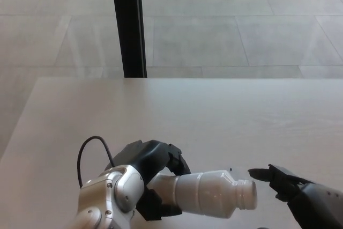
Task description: The robot uses its left hand to to lift the bottle kept on the middle of the desk and tilts it towards its right hand. It then uses its right hand to rotate its cap to open it and places the bottle and cap back on the desk
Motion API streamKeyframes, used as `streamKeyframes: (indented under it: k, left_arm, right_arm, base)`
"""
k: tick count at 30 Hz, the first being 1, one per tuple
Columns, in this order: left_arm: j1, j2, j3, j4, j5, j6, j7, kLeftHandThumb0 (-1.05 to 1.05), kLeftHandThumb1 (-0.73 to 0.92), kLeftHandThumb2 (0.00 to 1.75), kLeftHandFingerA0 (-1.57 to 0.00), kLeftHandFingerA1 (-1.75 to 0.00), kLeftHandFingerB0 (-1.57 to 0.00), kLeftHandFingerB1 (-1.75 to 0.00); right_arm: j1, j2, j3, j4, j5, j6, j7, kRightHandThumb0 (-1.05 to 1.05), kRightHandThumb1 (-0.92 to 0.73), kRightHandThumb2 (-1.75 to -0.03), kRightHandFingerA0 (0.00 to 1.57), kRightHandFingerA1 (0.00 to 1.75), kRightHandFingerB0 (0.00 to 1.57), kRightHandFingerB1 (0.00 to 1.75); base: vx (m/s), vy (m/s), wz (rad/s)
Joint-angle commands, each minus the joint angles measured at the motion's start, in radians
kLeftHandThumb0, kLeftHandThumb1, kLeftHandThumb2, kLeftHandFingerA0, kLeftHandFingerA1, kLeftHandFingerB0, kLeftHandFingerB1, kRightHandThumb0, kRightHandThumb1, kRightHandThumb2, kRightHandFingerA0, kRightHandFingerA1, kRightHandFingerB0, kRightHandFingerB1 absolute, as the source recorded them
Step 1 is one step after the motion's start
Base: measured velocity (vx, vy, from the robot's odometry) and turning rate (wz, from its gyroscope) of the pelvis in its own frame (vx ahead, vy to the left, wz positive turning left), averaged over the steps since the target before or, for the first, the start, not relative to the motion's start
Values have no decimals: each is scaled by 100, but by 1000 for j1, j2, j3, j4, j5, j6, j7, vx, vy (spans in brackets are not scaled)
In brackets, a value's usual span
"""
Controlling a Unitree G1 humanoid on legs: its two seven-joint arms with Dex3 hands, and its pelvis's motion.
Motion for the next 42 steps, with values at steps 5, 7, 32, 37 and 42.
streamKeyframes:
  k: [5, 7, 32, 37, 42]
  left_arm:
    - [9, -6, -8, -8, 32, 44, -11, -28, 50, 109, -81, -161, -86, -89]
    - [11, -6, -11, -6, 34, 44, -9, -27, 50, 108, -81, -161, -85, -88]
    - [3, -33, -6, 3, 47, 41, -6, -26, 52, 95, -79, -158, -83, -83]
    - [20, -33, -5, -2, 51, 22, 4, -26, 49, 103, -81, -165, -87, -86]
    - [26, -36, -5, -7, 56, 24, 5, -31, 52, 96, -76, -151, -83, -82]
  right_arm:
    - [-34, 19, -2, 7, -28, -8, -32, -53, -54, -57, 59, 90, 40, 43]
    - [-40, 23, -7, 4, -26, -1, -27, -55, -42, -83, 61, 86, 33, 54]
    - [-26, 23, -15, 55, 0, -69, -64, -43, -55, -57, 97, 102, 49, 47]
    - [-18, 22, -21, 79, 11, -117, -115, -37, -65, -59, 103, 101, 56, 48]
    - [-14, 23, -29, 93, 16, -145, -140, -33, -70, -62, 108, 101, 59, 53]
  base:
    - [0, 0, 0]
    - [0, 0, 0]
    - [0, 0, 0]
    - [0, 0, 0]
    - [0, 0, 0]
